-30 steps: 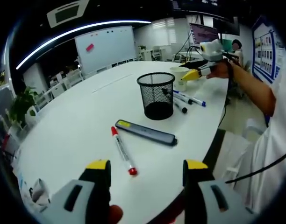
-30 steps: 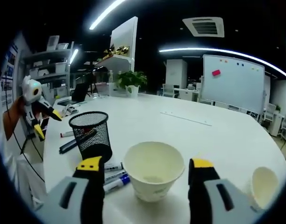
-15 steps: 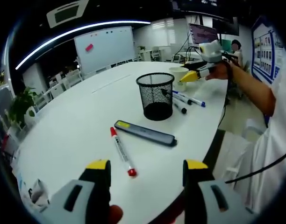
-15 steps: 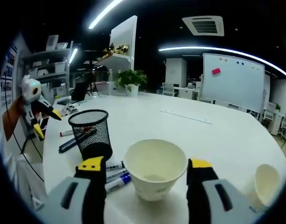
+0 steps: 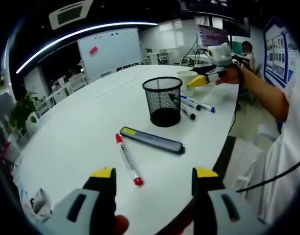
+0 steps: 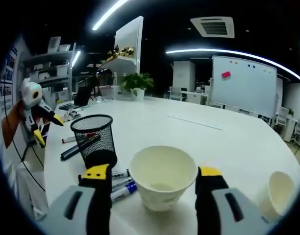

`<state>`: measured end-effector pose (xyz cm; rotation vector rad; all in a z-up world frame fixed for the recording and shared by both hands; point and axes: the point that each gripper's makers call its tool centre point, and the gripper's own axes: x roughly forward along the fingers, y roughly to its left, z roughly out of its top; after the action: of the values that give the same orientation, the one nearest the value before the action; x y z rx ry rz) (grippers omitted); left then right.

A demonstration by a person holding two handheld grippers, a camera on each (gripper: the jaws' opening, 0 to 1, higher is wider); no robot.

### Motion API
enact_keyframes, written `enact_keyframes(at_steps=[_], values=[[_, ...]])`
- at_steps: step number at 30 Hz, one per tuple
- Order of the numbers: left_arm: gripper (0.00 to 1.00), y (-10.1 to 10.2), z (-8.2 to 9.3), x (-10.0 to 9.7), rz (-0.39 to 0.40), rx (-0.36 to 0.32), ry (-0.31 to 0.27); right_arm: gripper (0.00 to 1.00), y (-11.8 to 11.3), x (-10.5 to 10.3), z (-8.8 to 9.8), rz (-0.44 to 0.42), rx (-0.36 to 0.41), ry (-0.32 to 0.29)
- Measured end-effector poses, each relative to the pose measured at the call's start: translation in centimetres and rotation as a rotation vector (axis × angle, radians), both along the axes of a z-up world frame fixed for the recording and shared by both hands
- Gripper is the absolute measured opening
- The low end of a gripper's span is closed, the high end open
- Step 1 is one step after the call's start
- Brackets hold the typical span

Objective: Place the scattered laser pointers and whiteboard markers into the pen holder and stack the scattered paper cups together

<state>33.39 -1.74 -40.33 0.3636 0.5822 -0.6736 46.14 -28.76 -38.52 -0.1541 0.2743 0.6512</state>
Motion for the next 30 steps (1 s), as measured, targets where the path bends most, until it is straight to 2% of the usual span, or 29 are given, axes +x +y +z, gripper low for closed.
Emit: enact_keyframes(at_steps=[8, 15, 30], values=[[0.62, 0.28, -0.05, 0.06, 0.004, 0.004, 0.000, 0.64, -0.46, 0.47, 0.11, -0.020, 0.003, -0.008], [0.62, 0.36, -0.05, 0.04, 0.006, 0.006, 0.001, 0.53, -0.91, 0.83, 0.33, -0.041, -0.001, -0.018], [0.62, 0.42, 0.25, -0.06, -0.001, 0.013, 0.000, 0.53, -0.59, 0.39, 0.43, -0.024, -0.023, -0.024]])
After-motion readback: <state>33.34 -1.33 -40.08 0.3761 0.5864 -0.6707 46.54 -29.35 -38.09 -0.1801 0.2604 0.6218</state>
